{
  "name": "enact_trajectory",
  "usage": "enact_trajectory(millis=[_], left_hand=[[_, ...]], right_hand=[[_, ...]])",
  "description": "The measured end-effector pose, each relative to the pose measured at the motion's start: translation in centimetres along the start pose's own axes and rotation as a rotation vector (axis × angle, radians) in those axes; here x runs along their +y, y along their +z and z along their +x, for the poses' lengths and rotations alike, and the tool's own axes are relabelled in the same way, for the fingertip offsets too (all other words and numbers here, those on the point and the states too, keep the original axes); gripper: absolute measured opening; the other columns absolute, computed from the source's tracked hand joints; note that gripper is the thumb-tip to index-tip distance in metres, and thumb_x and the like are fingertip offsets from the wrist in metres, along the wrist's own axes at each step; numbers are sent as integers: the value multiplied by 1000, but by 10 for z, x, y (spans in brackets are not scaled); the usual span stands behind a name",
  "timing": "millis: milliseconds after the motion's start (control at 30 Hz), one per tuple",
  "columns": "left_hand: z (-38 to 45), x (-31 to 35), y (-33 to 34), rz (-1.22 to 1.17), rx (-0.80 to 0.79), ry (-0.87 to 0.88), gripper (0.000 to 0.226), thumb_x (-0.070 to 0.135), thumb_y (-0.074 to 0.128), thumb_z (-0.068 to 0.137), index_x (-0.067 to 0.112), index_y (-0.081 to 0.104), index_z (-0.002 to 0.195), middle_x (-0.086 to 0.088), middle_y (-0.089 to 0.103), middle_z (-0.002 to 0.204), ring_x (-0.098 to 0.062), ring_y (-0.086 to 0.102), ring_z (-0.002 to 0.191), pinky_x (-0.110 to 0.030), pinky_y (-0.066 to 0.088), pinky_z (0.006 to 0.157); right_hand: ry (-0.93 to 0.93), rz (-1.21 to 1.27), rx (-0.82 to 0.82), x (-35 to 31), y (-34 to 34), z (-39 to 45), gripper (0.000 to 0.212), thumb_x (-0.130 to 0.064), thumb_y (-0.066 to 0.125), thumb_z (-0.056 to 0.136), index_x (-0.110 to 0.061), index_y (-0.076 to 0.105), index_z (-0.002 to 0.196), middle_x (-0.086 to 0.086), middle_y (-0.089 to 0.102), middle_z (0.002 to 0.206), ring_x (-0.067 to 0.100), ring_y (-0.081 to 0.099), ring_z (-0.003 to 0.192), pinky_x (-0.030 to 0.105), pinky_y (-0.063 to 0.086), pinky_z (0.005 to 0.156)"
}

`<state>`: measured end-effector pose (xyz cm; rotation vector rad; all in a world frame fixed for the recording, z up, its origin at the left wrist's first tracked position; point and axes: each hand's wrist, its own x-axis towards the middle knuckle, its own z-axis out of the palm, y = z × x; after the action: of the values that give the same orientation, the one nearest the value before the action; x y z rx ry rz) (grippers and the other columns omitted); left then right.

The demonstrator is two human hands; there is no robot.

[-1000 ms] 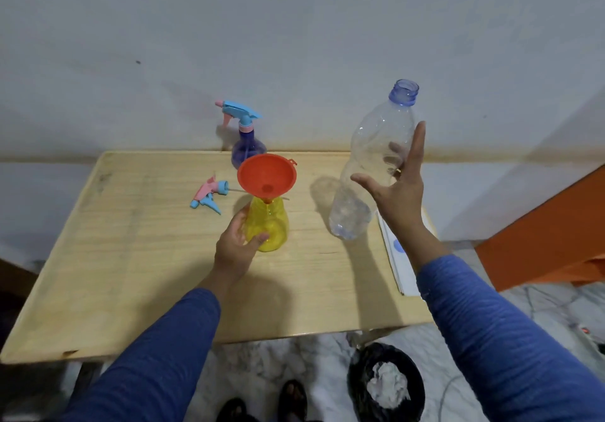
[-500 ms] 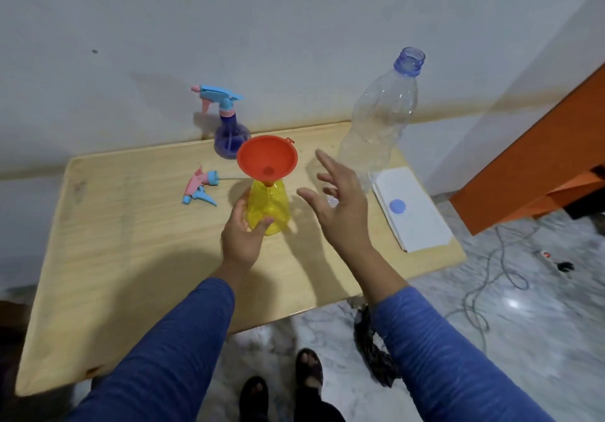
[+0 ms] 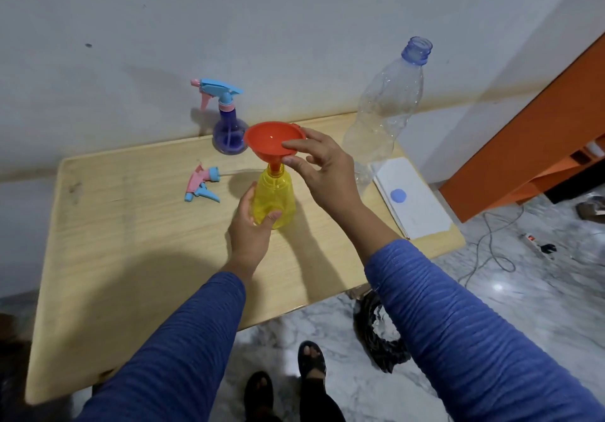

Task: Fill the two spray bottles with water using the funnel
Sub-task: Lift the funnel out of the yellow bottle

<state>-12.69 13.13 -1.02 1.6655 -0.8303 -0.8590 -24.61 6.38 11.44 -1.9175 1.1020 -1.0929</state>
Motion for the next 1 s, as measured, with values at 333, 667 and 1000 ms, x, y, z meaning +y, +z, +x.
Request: enact_trajectory(millis=[333,667,1000], left_hand=[[0,1,-1,44,-8,13,70,37,70,80,48,32,137,12,48,139,-9,48,121,-27,36,99],[1,0,-1,41,-8,3,69,37,70,80,48,32,136,11,49,138,-12,48,122,-34,40,103],[2,-3,-2,49,-15,9,71,38,72,77,46,34,137,12,49,138,-5,47,119,-32,39,104]], right_hand=[[-5,-53,-17,-11,-6,5,27,-24,73,80,-20,71,106,7,58,129,23,58,113,34,53,85],[-10,-105,-48,-12,-8,5,28,-23,73,80,-18,71,107,8,57,130,20,53,118,25,48,86],[197,271,94,-5,-6,30,14,-15,70,83,-20,69,96,4,69,105,14,64,88,21,48,74]])
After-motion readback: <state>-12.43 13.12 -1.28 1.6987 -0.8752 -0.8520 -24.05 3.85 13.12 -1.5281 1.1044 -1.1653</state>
